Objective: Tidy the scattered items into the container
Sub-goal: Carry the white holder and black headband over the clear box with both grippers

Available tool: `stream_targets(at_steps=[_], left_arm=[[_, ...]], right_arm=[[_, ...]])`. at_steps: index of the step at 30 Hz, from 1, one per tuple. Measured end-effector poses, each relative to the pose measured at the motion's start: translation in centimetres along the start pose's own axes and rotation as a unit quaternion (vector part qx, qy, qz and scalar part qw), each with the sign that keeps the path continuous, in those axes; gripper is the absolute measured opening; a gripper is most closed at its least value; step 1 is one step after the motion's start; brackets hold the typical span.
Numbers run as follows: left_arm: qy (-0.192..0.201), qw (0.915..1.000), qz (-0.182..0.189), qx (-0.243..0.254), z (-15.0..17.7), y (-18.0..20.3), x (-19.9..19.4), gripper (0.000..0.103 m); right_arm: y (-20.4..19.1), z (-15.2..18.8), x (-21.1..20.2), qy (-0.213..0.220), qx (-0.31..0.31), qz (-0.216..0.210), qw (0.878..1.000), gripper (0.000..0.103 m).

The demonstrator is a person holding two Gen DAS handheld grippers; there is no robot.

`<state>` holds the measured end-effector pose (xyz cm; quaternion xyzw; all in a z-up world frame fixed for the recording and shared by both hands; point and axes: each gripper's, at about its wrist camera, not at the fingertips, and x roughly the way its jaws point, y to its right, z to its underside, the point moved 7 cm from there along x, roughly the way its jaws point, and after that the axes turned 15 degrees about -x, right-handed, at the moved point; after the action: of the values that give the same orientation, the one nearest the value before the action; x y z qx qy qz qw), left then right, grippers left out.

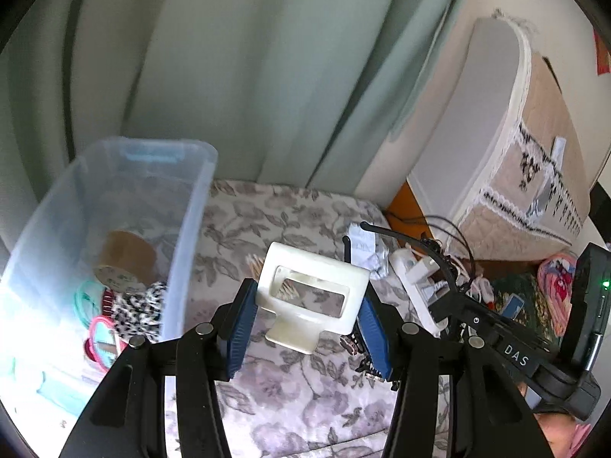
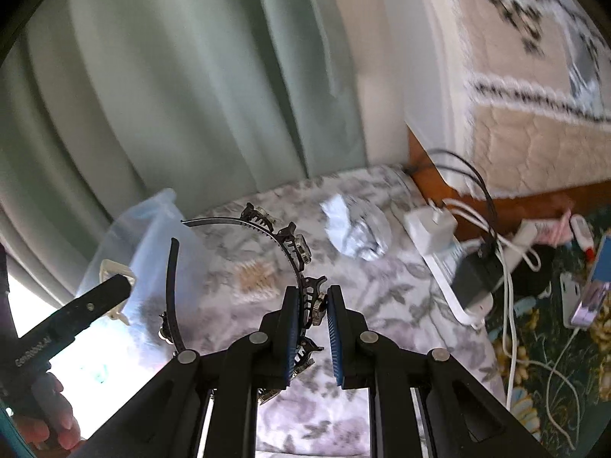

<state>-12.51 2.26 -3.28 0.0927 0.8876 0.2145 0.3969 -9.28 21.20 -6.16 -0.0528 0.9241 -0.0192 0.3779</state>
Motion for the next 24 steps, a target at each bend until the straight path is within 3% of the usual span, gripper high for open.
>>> stream_targets(at_steps=[16,24], left_arm=[[0.068,0.9963,0.004,-0.053,-3.2,-6.1,-5.6,0.054],[0.097,0.991,-0.013,-0.092,-4.7,-10.5,-7.6,0.054]], right_arm=[[-9.7,-4.2,-0.1,0.024,-0.063,-0.048,0.997,0.016],[-14.4,-6.0,0.3,0.032,-0.1,-0.068,0.992,0.016]])
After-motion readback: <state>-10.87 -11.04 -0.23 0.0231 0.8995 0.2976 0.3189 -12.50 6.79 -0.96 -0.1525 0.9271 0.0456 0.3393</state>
